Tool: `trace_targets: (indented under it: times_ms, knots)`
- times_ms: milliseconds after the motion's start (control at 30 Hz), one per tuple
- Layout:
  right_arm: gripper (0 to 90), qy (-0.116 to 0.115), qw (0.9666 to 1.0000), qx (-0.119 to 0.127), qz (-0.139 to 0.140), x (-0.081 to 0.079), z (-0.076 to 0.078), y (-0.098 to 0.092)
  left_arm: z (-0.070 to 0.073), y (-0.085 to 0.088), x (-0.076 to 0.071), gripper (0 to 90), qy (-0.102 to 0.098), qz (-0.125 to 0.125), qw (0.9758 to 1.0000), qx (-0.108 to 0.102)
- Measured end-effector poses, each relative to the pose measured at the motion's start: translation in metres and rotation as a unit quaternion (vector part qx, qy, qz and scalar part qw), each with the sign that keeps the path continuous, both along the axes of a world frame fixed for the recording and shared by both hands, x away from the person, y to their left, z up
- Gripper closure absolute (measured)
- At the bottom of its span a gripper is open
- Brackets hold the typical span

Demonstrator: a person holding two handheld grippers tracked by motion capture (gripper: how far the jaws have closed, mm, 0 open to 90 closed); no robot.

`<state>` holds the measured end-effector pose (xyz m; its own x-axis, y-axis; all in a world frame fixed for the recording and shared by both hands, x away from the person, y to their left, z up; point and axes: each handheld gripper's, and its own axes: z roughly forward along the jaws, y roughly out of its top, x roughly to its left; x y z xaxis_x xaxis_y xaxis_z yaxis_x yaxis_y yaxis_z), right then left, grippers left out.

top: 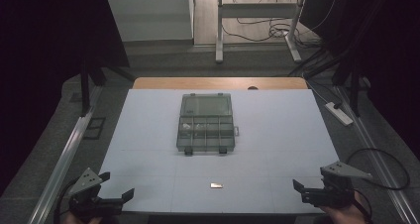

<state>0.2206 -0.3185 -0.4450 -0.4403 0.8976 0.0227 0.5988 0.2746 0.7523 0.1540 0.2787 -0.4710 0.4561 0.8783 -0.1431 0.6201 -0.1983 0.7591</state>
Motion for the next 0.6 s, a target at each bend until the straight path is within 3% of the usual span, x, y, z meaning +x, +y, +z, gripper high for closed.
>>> trace_targets:
  times_ms: [600]
  knots:
    - [0.3,0.012,0.9997,-0.011,0.018,0.0021,-0.0011,0.0037,-0.0004,-0.0002,0.0006,1.1,0.005,-0.003,1.0000,0.002]
